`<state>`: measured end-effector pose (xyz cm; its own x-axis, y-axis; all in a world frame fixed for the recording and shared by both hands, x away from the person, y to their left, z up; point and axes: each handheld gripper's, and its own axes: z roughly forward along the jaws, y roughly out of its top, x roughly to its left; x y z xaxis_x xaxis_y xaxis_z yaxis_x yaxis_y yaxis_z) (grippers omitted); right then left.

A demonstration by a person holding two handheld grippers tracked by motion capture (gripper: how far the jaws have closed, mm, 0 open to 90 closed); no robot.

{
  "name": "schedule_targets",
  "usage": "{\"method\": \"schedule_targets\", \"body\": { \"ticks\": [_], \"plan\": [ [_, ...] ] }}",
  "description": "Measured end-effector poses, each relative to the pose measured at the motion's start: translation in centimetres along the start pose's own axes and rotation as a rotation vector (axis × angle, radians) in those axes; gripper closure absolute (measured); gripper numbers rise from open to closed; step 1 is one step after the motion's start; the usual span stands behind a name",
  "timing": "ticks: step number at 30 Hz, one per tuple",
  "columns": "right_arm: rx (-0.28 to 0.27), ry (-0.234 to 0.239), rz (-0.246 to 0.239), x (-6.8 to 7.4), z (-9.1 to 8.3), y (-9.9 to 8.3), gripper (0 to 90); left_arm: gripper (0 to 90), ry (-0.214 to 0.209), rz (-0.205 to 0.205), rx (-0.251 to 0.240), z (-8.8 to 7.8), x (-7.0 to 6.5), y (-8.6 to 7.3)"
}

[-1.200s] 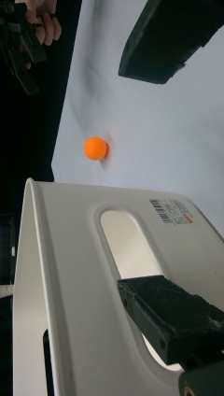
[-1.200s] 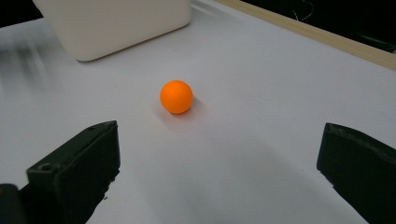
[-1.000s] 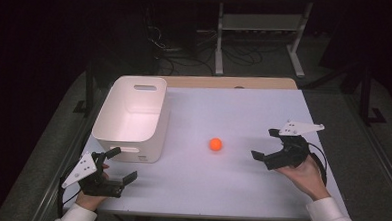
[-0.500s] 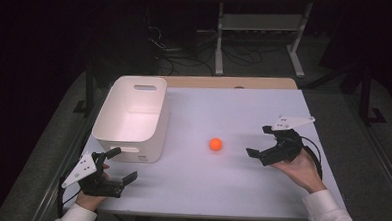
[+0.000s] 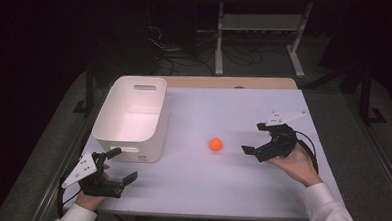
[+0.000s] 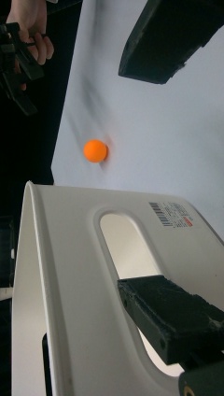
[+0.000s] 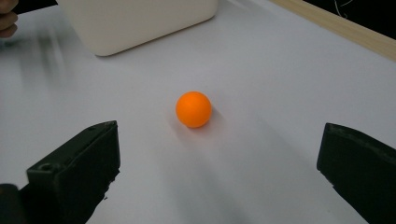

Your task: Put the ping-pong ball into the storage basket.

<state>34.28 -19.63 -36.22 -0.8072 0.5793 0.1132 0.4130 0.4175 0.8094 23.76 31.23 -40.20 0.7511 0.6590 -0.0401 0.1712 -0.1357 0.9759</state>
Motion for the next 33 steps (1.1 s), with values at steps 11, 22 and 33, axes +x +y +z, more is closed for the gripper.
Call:
{"method": "schedule_targets", "body": {
  "ticks": [11,22,33],
  "plan": [
    [0.033,0.037,-0.001,-0.2,1.4,1.2,0.0,0.7,0.001,0.001,-0.001,0.0,0.0,0.0],
    [0.061,0.062,-0.019,-0.3,2.7,1.9,0.0,0.7,0.0,0.001,-0.001,0.0,0.0,0.0],
    [0.084,0.078,-0.022,-0.4,3.7,2.2,0.0,0.7,0.001,0.001,0.0,0.0,0.0,0.0]
  ]
}}
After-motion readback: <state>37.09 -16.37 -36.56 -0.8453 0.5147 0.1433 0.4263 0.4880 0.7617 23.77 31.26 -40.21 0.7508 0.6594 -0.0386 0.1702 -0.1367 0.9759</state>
